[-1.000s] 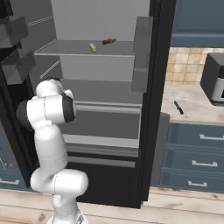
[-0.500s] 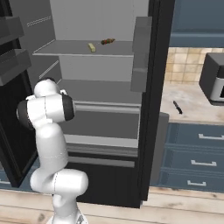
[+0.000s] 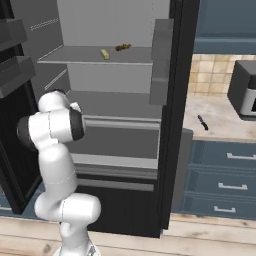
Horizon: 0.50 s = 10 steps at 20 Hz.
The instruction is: Retrieve the butter from the fridge and place it on a plate on the dining table. Then retrieve the butter knife by the fridge and place it near the plate.
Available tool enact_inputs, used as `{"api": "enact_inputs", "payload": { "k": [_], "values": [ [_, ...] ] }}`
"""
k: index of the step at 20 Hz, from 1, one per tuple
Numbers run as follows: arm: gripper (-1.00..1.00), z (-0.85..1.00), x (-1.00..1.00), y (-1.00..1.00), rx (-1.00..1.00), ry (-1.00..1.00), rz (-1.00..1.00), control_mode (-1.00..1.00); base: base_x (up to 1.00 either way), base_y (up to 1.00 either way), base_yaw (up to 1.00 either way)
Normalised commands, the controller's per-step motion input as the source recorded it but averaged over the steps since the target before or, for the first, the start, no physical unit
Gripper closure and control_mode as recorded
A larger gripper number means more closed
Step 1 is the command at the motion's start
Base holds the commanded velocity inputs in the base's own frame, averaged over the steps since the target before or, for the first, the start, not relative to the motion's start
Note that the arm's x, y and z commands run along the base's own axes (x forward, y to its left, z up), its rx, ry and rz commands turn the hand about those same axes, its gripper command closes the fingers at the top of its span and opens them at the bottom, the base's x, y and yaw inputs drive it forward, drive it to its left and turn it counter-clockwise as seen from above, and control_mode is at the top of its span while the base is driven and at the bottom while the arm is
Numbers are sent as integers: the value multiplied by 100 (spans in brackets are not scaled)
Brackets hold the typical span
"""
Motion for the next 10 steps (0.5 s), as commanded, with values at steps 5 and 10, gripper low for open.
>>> {"api": "enact_inputs", "payload": {
  "k": [5, 10],
  "values": [
    [-100, 0, 0, -95, -24, 0, -2, -100, 0, 0, 0],
    [-100, 0, 0, -98, -27, -12, 0, -100, 0, 0, 0]
  ]
}}
